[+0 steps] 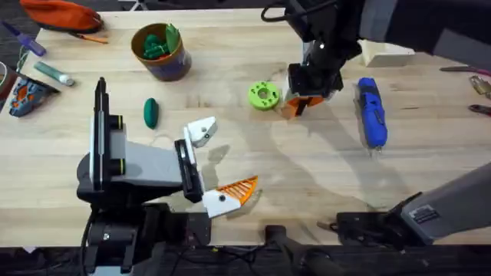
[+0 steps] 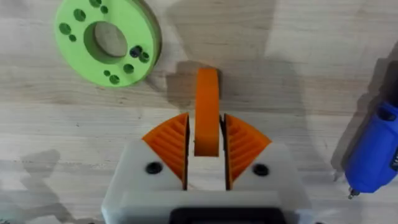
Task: Pick up the gripper from the table and insert it into the empty holder that is missing its gripper. Then pick up a screw, insert it into the mounting hole, and use the screwdriver to tighten it. Finally, clean up the table by picking up the vegetable and placing it into the bucket.
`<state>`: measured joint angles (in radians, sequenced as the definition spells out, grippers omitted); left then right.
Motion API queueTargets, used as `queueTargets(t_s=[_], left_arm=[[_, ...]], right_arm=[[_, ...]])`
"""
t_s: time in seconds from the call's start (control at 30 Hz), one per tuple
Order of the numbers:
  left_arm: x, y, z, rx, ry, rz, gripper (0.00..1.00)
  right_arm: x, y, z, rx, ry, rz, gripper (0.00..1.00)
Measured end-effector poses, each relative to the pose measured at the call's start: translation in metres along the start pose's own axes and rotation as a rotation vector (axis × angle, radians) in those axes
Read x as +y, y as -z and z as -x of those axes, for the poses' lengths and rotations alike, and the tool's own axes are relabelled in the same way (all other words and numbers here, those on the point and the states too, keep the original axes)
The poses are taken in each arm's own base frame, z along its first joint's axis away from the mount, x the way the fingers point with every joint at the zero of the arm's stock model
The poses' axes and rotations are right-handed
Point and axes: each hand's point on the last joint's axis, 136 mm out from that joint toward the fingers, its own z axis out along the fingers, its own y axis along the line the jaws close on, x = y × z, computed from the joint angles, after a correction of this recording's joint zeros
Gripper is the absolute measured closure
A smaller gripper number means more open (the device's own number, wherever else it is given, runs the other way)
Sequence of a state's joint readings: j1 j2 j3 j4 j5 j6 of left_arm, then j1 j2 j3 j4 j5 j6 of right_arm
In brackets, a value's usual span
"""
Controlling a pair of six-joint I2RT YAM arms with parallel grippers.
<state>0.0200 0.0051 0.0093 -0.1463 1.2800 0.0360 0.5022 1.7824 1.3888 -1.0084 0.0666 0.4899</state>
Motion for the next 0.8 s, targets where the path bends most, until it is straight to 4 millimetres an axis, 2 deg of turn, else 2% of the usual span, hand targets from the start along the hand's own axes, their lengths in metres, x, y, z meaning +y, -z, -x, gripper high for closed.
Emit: queueTargets(t_s=[0.23,0.5,0.8], left_arm=[[0.0000,0.0000,0.0000,0.000,0.000,0.000,0.013],[0.0000,0.0000,0.0000,0.000,0.000,0.000,0.015],[0.0000,0.0000,0.0000,0.000,0.000,0.000,0.015]], right_arm=[[0.0009,0.0000,0.0017,-0.007,0.000,0.004,0.789],[0.0010,0.0000,0.0021,-0.009,0.000,0.004,0.976],[0.0006,0.0001,0.0025,-0.011,0.000,0.002,0.986]])
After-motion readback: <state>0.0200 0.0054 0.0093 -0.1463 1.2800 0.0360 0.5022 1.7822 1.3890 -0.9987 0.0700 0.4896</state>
